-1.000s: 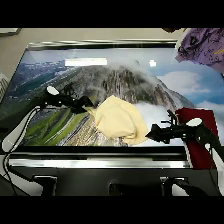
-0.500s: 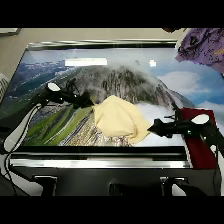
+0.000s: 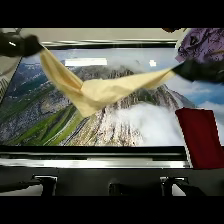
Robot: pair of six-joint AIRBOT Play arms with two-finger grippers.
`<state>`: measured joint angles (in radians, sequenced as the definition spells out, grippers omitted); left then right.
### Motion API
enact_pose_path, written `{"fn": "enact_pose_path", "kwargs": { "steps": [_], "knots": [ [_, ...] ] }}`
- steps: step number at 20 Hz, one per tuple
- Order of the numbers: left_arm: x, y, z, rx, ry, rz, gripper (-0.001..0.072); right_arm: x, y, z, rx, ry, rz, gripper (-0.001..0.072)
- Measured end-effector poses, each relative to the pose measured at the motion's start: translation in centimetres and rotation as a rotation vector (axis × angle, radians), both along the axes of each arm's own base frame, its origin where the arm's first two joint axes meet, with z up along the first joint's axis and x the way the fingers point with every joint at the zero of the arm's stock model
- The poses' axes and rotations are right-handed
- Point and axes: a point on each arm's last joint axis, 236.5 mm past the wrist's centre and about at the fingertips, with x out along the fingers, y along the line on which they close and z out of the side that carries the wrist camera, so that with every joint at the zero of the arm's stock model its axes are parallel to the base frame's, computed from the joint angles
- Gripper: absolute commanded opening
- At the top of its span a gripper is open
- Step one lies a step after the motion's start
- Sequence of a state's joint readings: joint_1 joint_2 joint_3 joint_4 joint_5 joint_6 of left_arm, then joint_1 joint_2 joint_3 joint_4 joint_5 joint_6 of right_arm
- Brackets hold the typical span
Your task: Fold the clothes and pants, and hang the long-sleeved shirts on hangers.
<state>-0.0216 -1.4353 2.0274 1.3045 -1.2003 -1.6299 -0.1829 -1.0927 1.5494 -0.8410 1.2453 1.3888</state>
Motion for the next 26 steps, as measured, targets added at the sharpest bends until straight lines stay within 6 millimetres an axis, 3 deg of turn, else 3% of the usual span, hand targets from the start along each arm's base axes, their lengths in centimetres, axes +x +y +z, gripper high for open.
{"fn": "enact_pose_path", "kwargs": {
  "steps": [3, 6, 9, 10, 12, 14, 16, 20, 24, 25, 26],
  "knots": [
    [-6.6, 4.1, 9.6, 0.082, -0.209, 0.136, 0.0012, -3.9, -0.5, 10.5, -0.104, -0.246, -0.037, 0.0023],
    [-14.1, 7.2, 15.1, 0.104, -0.337, 0.265, 0.0012, -10.2, -1.2, 17.9, -0.203, -0.457, -0.117, 0.0023],
    [-20.0, 9.2, 18.1, 0.083, -0.422, 0.365, 0.0012, -15.6, -2.7, 21.8, -0.265, -0.583, -0.235, 0.0023],
    [-21.1, 9.7, 18.4, 0.080, -0.429, 0.387, 0.0012, -16.7, -3.1, 22.5, -0.270, -0.604, -0.267, 0.0023],
    [-21.7, 10.1, 17.7, 0.074, -0.404, 0.410, 0.0013, -17.1, -3.8, 22.1, -0.267, -0.577, -0.303, 0.0023],
    [-20.2, 10.1, 14.9, 0.075, -0.312, 0.414, 0.0014, -15.1, -4.0, 19.8, -0.236, -0.461, -0.298, 0.0024],
    [-17.4, 9.2, 10.5, 0.070, -0.183, 0.381, 0.0014, -11.6, -3.9, 15.1, -0.199, -0.251, -0.254, 0.0024],
    [-11.0, 6.8, -4.0, 0.051, 0.199, 0.303, 0.0014, -4.0, -4.0, 3.4, -0.148, 0.201, -0.151, 0.0024],
    [-6.7, 4.9, -18.4, 0.024, 0.509, 0.262, 0.0020, 3.3, -5.0, -8.9, -0.098, 0.542, -0.108, 0.0024],
    [-5.9, 4.5, -21.3, 0.013, 0.563, 0.257, 0.0073, 4.8, -5.2, -11.9, -0.085, 0.602, -0.105, 0.0024],
    [-5.1, 4.0, -24.2, -0.005, 0.615, 0.251, 0.0257, 6.1, -5.4, -14.6, -0.071, 0.651, -0.107, 0.0024]
  ]
}}
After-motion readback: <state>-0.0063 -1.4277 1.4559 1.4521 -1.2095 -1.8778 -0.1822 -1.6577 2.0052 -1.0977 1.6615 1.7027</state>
